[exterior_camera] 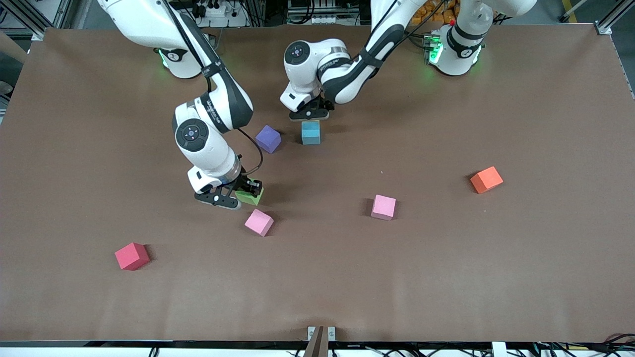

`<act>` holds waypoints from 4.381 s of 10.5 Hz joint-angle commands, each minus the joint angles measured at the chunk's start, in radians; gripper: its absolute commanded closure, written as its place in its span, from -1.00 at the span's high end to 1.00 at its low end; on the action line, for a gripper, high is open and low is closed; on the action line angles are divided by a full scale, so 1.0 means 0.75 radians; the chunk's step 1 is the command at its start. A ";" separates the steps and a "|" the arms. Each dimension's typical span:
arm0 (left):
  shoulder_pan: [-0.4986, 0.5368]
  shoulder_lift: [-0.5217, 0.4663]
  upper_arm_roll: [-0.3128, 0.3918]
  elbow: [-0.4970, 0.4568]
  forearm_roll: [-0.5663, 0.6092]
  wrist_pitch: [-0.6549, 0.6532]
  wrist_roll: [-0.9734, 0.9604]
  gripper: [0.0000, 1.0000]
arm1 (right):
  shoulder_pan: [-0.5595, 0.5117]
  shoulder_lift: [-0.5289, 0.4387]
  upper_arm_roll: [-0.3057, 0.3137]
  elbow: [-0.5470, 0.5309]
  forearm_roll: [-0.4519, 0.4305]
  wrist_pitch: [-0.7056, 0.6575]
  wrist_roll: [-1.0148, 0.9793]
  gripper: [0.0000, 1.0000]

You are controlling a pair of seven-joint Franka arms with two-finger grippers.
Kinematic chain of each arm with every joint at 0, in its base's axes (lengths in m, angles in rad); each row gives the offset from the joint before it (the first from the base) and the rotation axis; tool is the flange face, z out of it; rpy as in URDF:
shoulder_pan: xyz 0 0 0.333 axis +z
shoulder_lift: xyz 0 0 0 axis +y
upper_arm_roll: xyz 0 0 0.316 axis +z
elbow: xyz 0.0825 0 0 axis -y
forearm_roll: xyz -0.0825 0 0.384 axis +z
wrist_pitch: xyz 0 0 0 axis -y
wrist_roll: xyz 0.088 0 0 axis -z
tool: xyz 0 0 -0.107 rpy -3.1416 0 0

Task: Arrange blocks into number 1

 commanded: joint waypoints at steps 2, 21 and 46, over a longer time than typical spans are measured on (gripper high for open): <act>0.001 -0.112 -0.001 0.106 0.014 -0.218 -0.089 1.00 | 0.012 -0.019 -0.007 -0.009 0.007 -0.009 0.008 0.08; 0.700 0.160 0.125 0.438 -0.015 -0.092 -1.038 1.00 | 0.517 0.189 0.048 0.055 -0.002 0.038 0.328 0.13; 0.639 0.009 0.026 0.104 0.189 -0.053 -0.917 -1.00 | -0.004 0.437 -0.068 0.490 -0.014 0.040 0.593 1.00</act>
